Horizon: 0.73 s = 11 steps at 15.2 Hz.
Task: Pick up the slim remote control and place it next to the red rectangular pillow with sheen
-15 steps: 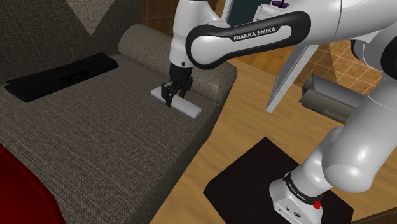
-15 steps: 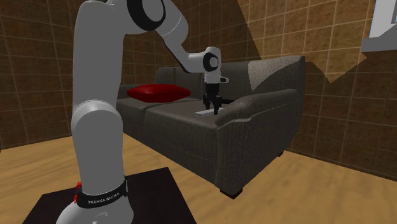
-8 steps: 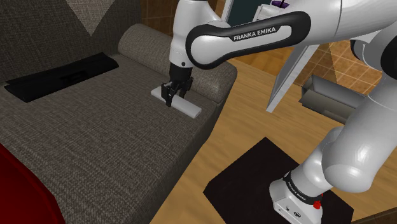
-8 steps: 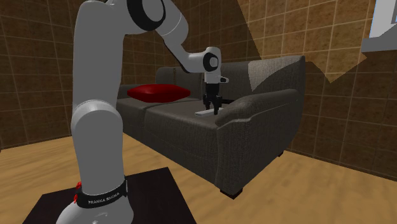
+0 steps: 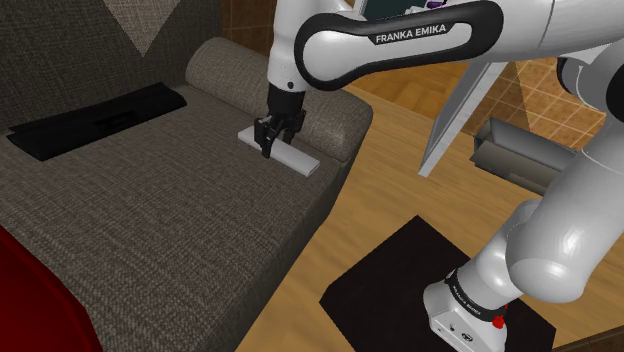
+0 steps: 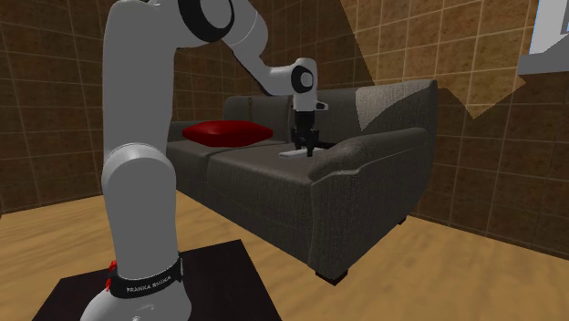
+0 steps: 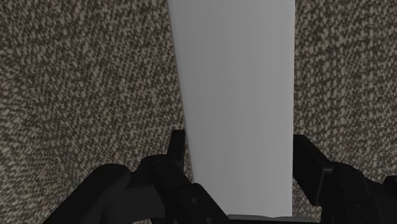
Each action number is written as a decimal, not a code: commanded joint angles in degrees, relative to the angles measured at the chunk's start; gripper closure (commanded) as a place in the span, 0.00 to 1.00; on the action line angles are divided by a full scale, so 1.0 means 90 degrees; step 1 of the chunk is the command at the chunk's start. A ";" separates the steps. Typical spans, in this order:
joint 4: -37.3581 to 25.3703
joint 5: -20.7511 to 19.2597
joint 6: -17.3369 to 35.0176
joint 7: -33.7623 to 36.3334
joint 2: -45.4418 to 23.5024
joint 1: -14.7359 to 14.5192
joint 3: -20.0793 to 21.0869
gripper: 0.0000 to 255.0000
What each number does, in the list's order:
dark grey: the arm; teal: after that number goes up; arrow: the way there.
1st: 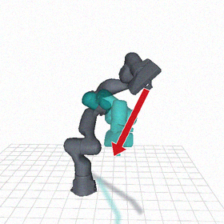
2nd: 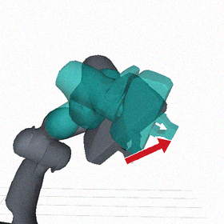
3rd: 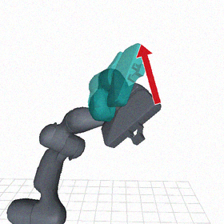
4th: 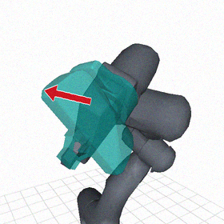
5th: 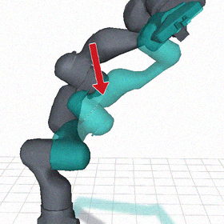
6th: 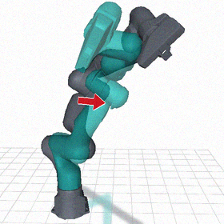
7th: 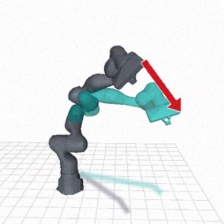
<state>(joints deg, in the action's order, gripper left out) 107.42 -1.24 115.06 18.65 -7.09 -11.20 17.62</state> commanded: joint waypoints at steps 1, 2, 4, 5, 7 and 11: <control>-0.0097 0.0024 -0.0164 -0.0009 0.0069 0.0003 0.0004 1.00; -0.0160 0.0031 -0.0245 -0.0013 0.0089 0.0004 0.0004 1.00; -0.0290 0.0043 -0.0409 -0.0020 0.0124 0.0006 0.0005 1.00; -0.0358 0.0049 -0.0491 -0.0022 0.0139 0.0007 0.0006 1.00; -0.0497 0.0058 -0.0656 -0.0027 0.0166 0.0008 0.0007 1.00; -0.0796 0.0070 -0.0989 -0.0031 0.0202 0.0008 0.0009 1.00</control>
<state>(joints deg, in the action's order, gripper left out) 100.88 -0.67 106.97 18.40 -5.47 -11.14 17.70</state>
